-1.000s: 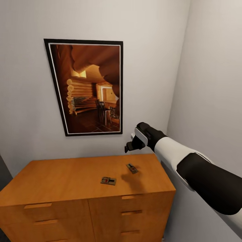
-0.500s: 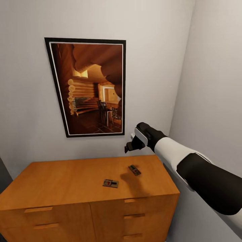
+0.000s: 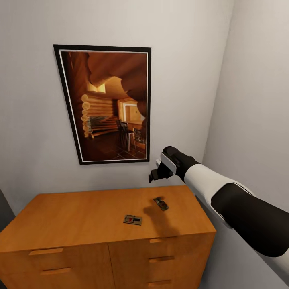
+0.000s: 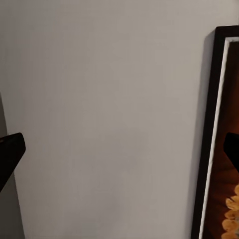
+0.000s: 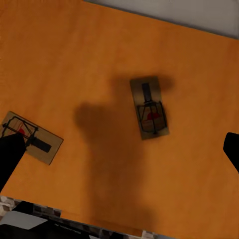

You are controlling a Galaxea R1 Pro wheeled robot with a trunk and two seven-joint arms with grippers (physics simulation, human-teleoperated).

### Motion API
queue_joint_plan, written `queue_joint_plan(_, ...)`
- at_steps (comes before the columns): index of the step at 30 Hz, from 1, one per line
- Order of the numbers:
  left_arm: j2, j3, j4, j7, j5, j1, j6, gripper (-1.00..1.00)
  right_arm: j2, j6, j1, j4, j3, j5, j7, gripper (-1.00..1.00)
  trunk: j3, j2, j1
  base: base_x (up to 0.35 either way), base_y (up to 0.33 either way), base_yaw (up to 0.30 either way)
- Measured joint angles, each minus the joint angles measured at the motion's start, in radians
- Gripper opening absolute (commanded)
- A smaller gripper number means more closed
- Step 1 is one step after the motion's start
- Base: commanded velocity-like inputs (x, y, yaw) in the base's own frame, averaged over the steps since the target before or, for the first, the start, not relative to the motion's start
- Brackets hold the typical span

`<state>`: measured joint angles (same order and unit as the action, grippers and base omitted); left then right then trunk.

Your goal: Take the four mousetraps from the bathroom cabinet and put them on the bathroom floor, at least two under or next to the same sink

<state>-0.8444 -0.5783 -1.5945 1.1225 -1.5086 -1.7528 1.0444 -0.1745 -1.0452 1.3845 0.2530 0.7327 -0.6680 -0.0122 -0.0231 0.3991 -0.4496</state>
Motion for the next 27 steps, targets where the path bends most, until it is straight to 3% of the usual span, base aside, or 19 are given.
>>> queue_joint_plan(27, 0.000, 0.000, 0.000, 0.000, 0.000, 0.000, 0.000, 1.00, 0.000, 0.000, -0.003, -0.001, 0.000, 0.000, -0.001, 1.00, 0.000, 0.000, 0.000, 0.000, 0.000, 0.000)
